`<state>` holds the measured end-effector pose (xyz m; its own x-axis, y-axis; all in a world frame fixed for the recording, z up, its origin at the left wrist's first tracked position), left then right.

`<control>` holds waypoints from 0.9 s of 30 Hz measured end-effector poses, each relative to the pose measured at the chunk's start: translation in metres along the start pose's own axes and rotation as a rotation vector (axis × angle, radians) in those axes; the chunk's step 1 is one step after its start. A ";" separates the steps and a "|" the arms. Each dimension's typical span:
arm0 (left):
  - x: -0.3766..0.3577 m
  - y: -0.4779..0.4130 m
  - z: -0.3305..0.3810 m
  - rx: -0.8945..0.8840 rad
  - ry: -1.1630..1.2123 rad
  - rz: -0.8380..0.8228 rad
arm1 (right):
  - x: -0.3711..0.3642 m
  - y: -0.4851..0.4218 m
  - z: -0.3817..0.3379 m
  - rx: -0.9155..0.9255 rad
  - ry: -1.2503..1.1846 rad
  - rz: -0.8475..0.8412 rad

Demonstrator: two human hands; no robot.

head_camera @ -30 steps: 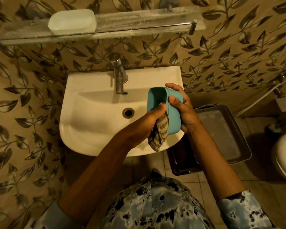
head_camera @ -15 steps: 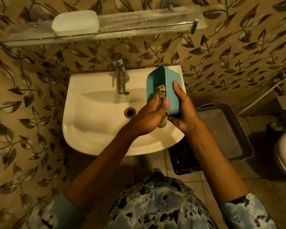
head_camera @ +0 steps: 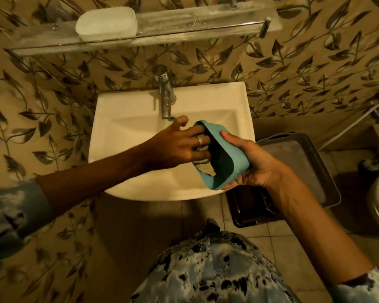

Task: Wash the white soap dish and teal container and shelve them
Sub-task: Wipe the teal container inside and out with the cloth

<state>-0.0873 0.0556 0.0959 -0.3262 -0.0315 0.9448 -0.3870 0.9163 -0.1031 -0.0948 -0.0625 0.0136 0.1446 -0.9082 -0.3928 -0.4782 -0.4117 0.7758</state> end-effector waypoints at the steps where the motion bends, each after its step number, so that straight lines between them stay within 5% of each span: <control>1: -0.002 0.003 0.004 0.059 -0.022 0.041 | 0.003 0.002 -0.002 0.009 0.019 -0.012; 5: -0.015 0.000 0.030 0.473 0.227 0.050 | 0.012 -0.002 -0.005 0.003 -0.035 0.018; 16: 0.003 -0.011 0.033 1.339 1.839 0.158 | 0.008 0.009 -0.031 0.254 -0.079 0.090; 20: 0.004 -0.004 0.021 1.575 2.156 0.221 | -0.004 0.024 -0.046 0.576 -0.029 0.098; 23: 0.006 0.001 0.004 1.706 2.310 0.244 | -0.015 0.039 -0.044 0.837 0.253 0.121; 27: 0.015 -0.002 0.000 1.704 2.374 0.311 | -0.024 0.038 -0.024 0.930 0.306 0.135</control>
<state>-0.0917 0.0536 0.1101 -0.2291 0.8957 -0.3811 -0.6629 0.1431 0.7349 -0.0953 -0.0584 0.0643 0.1941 -0.9775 -0.0831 -0.9784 -0.1990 0.0559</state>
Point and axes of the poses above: each hand's wrist, its own y-axis away from the middle knuckle, its own x-axis out of the back of the hand, z = x × y, the point moved 7 cm from there along -y, towards the middle knuckle, and after that the axes turned 7 degrees about z, right-handed, at the moved point
